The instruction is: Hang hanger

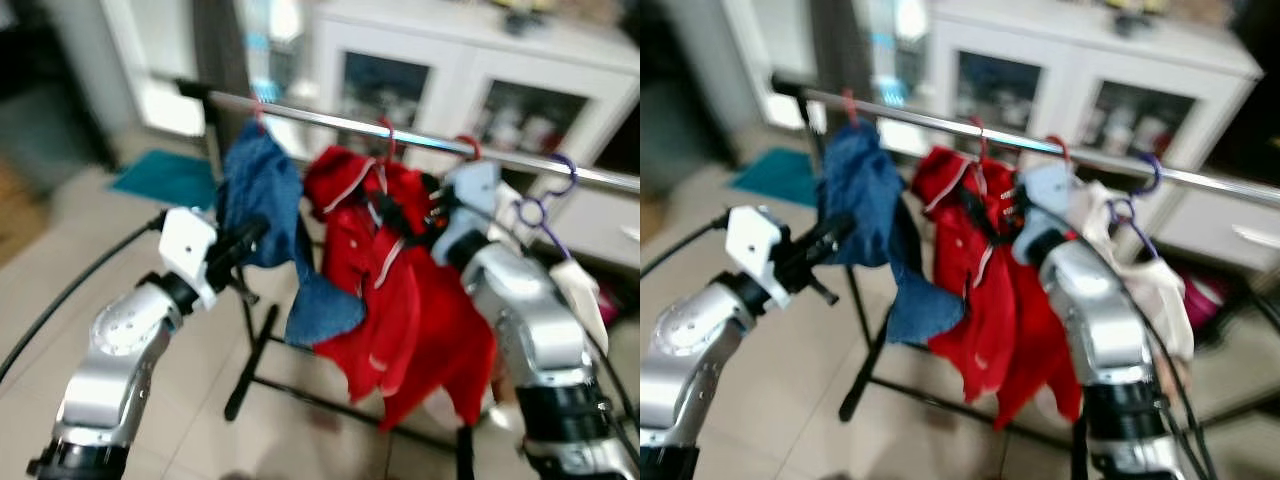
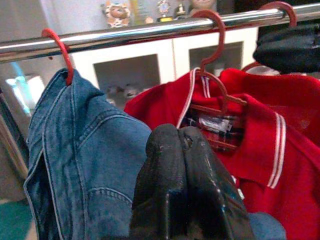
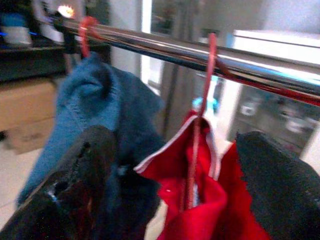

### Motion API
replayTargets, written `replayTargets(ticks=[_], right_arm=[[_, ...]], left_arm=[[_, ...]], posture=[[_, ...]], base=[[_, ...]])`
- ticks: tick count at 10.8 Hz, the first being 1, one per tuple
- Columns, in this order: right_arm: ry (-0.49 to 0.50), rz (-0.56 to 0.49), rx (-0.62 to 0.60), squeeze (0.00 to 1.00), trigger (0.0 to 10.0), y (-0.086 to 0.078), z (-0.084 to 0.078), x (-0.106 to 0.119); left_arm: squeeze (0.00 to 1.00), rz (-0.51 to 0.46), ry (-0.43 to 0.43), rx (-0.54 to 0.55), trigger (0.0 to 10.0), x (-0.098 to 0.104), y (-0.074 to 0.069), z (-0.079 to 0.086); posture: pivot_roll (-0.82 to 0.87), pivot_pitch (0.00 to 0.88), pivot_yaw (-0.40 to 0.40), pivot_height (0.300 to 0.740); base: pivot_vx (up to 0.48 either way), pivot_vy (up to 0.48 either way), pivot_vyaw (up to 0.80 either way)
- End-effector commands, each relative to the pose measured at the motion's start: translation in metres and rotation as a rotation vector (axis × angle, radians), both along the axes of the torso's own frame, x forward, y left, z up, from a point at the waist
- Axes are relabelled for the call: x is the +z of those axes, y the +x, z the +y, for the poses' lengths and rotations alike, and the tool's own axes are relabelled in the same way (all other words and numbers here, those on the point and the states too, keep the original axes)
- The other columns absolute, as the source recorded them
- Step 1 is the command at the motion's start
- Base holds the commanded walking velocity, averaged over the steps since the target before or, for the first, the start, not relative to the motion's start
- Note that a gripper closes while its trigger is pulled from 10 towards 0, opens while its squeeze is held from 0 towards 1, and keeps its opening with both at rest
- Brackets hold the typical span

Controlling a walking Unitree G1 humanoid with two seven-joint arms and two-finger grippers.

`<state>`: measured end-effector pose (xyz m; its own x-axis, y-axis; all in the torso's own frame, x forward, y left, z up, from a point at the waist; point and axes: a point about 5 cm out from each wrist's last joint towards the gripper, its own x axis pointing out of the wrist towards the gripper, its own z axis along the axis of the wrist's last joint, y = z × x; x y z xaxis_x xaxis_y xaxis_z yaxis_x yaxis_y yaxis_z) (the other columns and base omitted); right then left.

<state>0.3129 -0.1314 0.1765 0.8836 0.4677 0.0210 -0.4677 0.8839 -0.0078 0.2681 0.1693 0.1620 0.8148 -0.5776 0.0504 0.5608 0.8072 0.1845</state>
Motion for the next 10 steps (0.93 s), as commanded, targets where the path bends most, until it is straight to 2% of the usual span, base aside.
replayTargets(ticks=[1, 2, 3, 4, 5, 6, 8, 9, 10], right_arm=[[-0.005, -0.022, -0.008, 0.65, 10.0, -0.002, -0.005, 0.007], [-0.021, -0.003, 0.011, 0.50, 10.0, -0.006, -0.008, 0.006], [-0.034, 0.037, 0.014, 0.55, 10.0, -0.009, -0.011, 0.002], [-0.022, 0.065, 0.009, 0.69, 10.0, -0.010, -0.013, 0.000], [0.005, 0.108, -0.031, 1.00, 10.0, -0.008, -0.017, -0.002], [-0.001, 0.166, -0.157, 1.00, 10.0, 0.000, -0.028, -0.004], [0.030, 0.252, -0.272, 1.00, 10.0, 0.005, -0.048, -0.006], [0.009, 0.263, -0.296, 0.00, 10.0, 0.007, -0.057, -0.004], [-0.002, 0.266, -0.314, 0.00, 10.0, 0.008, -0.062, -0.002]], left_arm=[[0.00, -0.009, 0.015, -0.022, 10.0, 0.002, -0.001, -0.005], [0.00, 0.025, 0.036, -0.070, 10.0, -0.003, -0.005, -0.006], [0.00, 0.043, 0.041, -0.110, 10.0, -0.005, -0.008, -0.008], [0.00, 0.042, 0.042, -0.120, 10.0, -0.006, -0.009, -0.008], [0.00, 0.038, 0.033, -0.125, 10.0, -0.005, -0.010, -0.008], [0.00, 0.054, 0.036, -0.154, 10.0, -0.006, -0.011, -0.008], [0.00, 0.079, 0.042, -0.219, 10.0, -0.006, -0.015, -0.012], [0.00, 0.081, 0.043, -0.236, 10.0, -0.006, -0.016, -0.014], [0.00, 0.081, 0.042, -0.246, 10.0, -0.006, -0.017, -0.014]], posture=[[0.03, 0.000, -0.048, 0.740], [0.03, 0.000, -0.047, 0.740], [0.03, 0.000, -0.047, 0.740], [0.03, 0.000, -0.047, 0.740], [0.02, 0.000, -0.037, 0.740], [0.02, 0.000, -0.034, 0.740], [0.02, 0.000, -0.035, 0.740], [0.02, 0.000, -0.036, 0.740], [0.02, 0.000, -0.036, 0.740]], base=[[0.000, 0.000, 0.00], [0.000, 0.000, 0.00], [0.000, 0.000, 0.00], [0.000, 0.000, 0.00], [0.000, 0.000, 0.00], [0.000, 0.000, 0.00], [0.000, 0.000, 0.00], [0.000, 0.000, 0.00], [0.000, 0.000, 0.00]])
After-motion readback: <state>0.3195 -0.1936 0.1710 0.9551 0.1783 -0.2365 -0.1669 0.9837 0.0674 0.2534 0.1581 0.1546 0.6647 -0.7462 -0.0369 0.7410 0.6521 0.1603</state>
